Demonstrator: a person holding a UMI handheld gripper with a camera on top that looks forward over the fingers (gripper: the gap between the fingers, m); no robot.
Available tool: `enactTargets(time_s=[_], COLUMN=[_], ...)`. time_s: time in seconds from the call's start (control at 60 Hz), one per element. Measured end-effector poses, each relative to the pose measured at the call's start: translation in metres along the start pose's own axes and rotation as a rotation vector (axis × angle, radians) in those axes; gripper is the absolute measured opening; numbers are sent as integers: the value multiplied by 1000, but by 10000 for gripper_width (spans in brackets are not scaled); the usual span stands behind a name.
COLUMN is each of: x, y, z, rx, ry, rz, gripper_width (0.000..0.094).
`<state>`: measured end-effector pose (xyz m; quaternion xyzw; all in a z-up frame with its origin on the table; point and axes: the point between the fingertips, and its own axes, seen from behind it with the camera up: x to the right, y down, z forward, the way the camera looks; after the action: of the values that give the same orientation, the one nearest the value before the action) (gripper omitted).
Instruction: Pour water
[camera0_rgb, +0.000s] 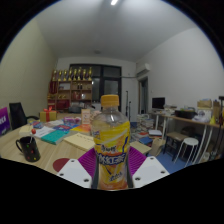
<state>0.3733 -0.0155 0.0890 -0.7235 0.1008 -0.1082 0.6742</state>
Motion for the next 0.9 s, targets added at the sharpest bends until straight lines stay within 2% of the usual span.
enactTargets(time_s=[0.117,0.217,0.317,0.467,0.483,0.65,0.817,0.833,0.85,0.9], x=[-24,-69,-118,-207,-203,-249,-259,-258,-264,-265], y=[-33,-76,-120,-118,-128,-101,-93,-90,-93,-93], z=[3,13,12,31,20,34,24,16,34,36], rx=[27,105,185,337,342,489,523,534,523,523], ry=[1,21,-6,26,4,28,8,42,6,11], rz=[-240,-578,-1013,-1677,-1739,-2249,-2413,-2397,-2418,-2417], gripper_width=[379,381,378,384,382,384,382,383,385,383])
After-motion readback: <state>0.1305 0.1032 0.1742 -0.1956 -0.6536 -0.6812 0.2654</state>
